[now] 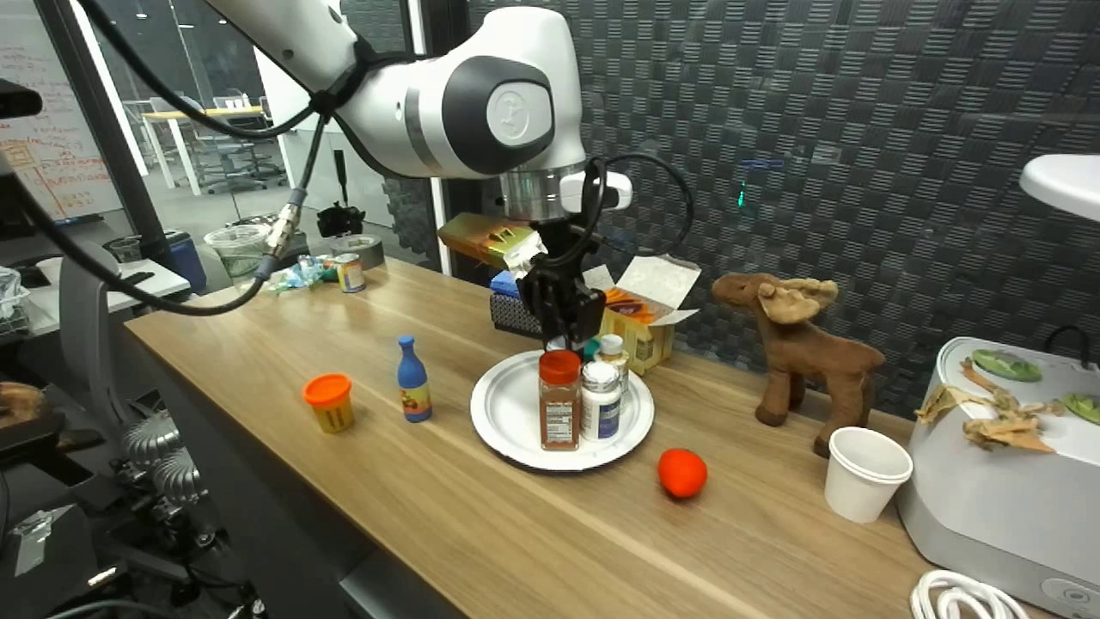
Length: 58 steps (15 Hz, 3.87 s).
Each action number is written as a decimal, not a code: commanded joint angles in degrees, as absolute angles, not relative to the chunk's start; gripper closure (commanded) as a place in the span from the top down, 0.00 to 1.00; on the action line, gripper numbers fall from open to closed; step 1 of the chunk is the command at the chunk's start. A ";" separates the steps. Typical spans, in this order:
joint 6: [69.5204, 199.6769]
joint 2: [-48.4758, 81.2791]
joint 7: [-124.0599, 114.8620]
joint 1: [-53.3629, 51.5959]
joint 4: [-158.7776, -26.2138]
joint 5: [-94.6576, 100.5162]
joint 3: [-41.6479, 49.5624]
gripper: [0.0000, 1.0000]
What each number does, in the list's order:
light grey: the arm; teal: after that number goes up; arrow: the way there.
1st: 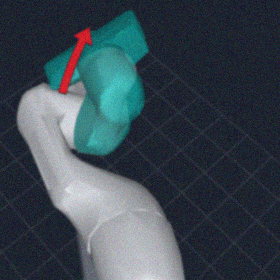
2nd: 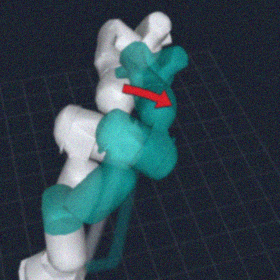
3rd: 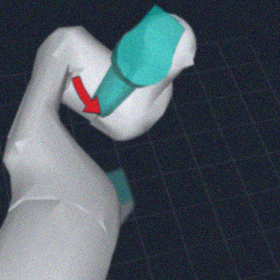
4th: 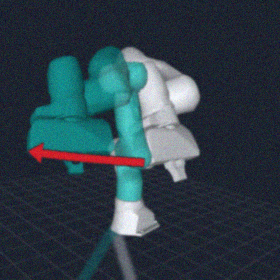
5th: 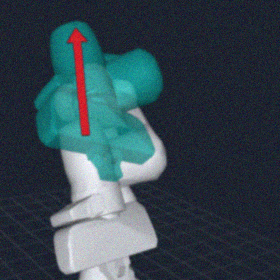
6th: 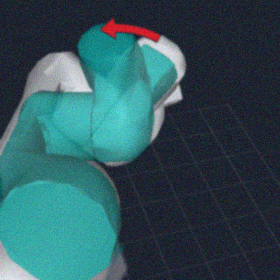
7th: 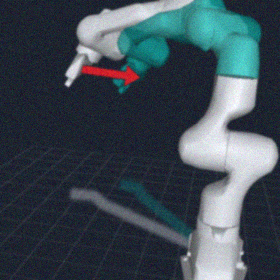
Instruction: Pick up all the objects surrounding the white plate and arrange them on the plate
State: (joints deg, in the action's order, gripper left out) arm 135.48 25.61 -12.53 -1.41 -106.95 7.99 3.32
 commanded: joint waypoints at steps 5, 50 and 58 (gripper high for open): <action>133.64 19.25 -13.11 -4.70 -111.27 10.68 3.44 1.00; 132.07 2.99 -19.75 -6.08 -127.74 2.11 -2.33 0.13; 129.94 9.79 -17.51 -3.79 -117.24 4.62 -0.84 0.13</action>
